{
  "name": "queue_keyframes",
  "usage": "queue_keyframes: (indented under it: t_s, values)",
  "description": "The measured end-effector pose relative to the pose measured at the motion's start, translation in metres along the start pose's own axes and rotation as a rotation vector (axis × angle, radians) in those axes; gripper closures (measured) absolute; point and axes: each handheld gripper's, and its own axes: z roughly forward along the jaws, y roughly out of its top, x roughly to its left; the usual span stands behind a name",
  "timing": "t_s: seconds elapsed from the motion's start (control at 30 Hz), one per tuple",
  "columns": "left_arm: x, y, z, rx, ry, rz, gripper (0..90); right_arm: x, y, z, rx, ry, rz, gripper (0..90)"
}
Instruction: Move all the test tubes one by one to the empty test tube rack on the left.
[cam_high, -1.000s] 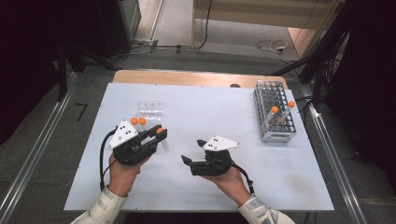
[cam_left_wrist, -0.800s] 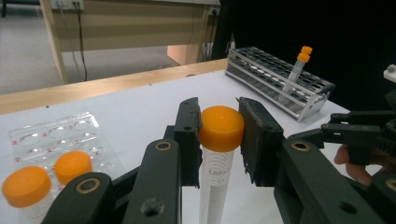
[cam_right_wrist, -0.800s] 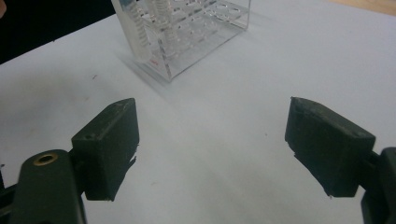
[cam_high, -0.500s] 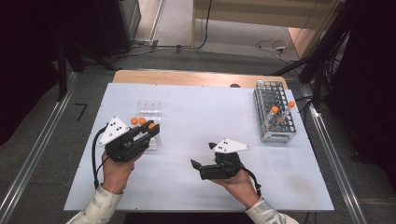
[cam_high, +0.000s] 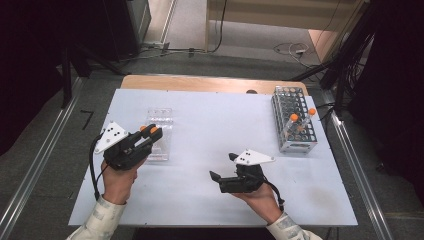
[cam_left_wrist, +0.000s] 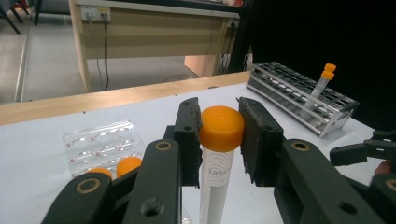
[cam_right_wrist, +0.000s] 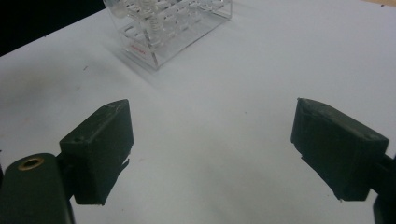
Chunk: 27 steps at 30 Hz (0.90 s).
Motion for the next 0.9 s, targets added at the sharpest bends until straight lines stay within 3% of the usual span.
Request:
queue_keyframes:
  t_s: [0.3,0.9]
  values:
    - [0.006,0.002,0.000,-0.018,0.022,-0.007,70.1,-0.002,0.000,0.000,0.002,-0.005,0.005,12.2]
    - [0.012,0.000,0.014,-0.011,0.076,0.027,70.1,-0.004,0.000,-0.001,-0.006,-0.013,0.014,12.4]
